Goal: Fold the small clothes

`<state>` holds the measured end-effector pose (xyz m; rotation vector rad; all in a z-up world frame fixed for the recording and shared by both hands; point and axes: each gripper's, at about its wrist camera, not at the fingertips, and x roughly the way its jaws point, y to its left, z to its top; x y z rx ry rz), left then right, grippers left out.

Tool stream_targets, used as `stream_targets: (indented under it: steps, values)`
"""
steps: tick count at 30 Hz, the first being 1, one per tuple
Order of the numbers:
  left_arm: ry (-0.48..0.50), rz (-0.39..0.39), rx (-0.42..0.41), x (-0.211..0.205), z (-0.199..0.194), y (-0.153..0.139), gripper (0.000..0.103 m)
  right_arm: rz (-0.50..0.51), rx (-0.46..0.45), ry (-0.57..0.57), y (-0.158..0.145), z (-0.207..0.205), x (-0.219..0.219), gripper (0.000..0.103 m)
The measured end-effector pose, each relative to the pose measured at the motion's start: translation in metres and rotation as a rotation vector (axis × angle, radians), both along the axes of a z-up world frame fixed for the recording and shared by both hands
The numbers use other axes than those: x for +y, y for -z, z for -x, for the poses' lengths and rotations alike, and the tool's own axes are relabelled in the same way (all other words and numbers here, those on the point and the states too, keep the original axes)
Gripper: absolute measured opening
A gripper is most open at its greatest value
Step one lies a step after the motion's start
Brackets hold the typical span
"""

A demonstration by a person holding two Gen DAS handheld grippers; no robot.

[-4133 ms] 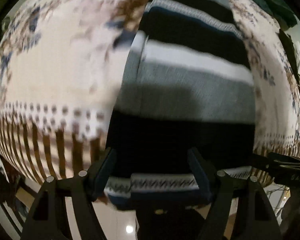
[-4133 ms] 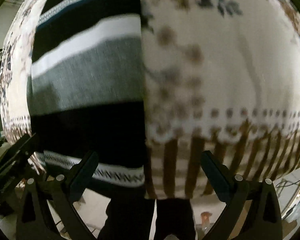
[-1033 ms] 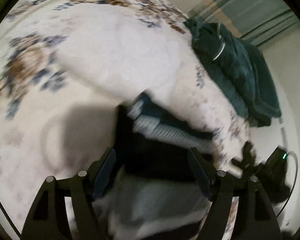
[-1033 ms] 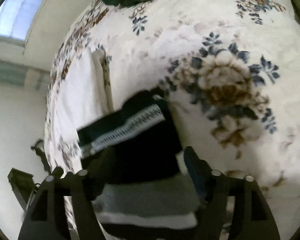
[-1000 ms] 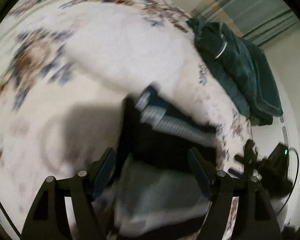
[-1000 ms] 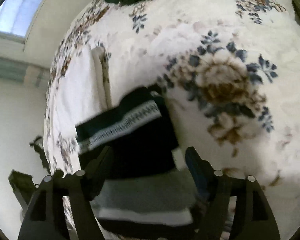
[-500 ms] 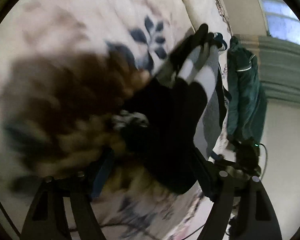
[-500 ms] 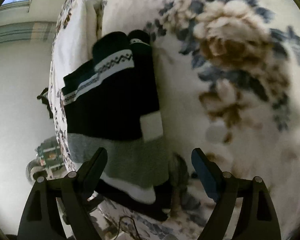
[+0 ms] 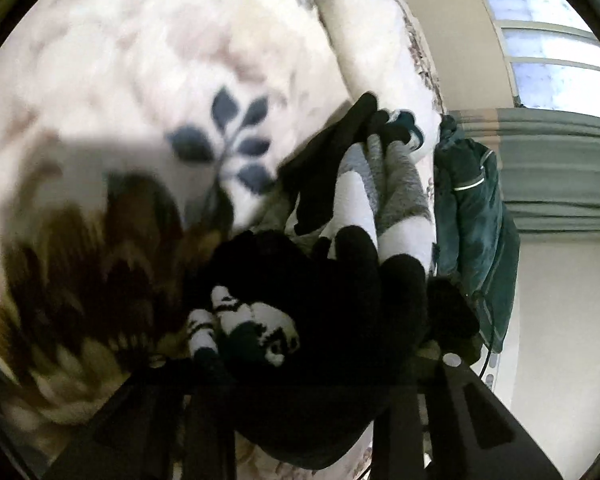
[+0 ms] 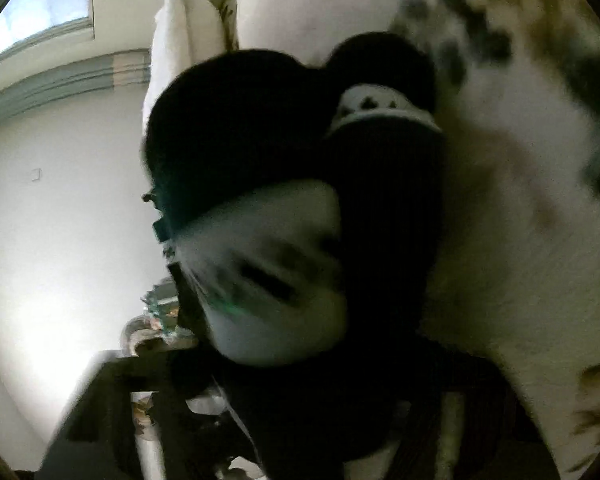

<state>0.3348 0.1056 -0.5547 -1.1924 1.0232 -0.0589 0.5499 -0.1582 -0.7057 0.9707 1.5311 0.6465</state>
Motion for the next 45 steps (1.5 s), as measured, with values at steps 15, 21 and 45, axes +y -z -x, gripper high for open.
stream_targets:
  steps: [15, 21, 45]
  values:
    - [0.581, -0.166, 0.134, 0.014, -0.069, -0.028, 0.069, 0.099, 0.199, 0.465, -0.069, 0.284, 0.019, 0.032]
    - [0.584, -0.222, 0.164, 0.002, -0.044, -0.015, 0.076, 0.188, 0.343, 0.416, -0.027, 0.307, 0.018, 0.059]
    - [0.358, -0.78, 0.394, 0.025, 0.118, 0.045, 0.103, 0.599, -0.098, 0.054, -0.111, 0.149, -0.005, 0.067]
